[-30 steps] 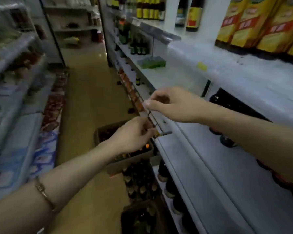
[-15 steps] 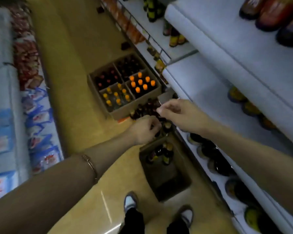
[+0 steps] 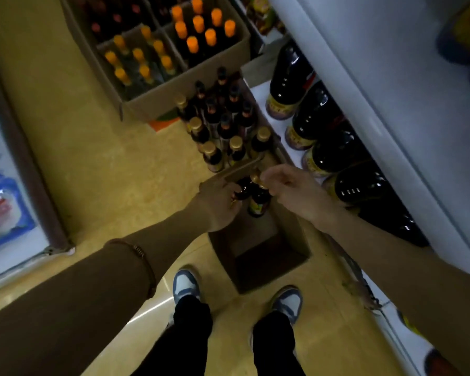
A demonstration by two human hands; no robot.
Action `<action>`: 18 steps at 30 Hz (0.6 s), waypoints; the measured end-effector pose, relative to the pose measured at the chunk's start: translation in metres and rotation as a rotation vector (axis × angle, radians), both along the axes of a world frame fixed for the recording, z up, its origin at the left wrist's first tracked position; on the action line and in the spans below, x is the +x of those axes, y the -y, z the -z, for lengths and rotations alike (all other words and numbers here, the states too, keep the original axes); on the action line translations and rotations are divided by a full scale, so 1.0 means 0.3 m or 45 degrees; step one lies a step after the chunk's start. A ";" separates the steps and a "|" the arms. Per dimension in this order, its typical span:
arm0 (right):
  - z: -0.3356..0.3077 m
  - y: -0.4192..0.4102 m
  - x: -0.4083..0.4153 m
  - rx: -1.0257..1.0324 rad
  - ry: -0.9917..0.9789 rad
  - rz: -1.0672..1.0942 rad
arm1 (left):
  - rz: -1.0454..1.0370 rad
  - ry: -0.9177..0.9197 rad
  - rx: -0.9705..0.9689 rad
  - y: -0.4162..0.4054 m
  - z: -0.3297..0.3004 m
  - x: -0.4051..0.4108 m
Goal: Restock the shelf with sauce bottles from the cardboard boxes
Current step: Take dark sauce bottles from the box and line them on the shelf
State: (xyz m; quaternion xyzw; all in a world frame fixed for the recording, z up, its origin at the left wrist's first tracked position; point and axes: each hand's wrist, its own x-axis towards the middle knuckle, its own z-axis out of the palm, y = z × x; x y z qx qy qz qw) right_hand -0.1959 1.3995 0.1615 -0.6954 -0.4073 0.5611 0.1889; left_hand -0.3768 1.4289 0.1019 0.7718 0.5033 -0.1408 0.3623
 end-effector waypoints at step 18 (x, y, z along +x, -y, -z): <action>0.842 -0.027 -0.043 -0.368 0.373 0.162 | -0.147 -0.090 -0.169 -0.068 0.697 0.122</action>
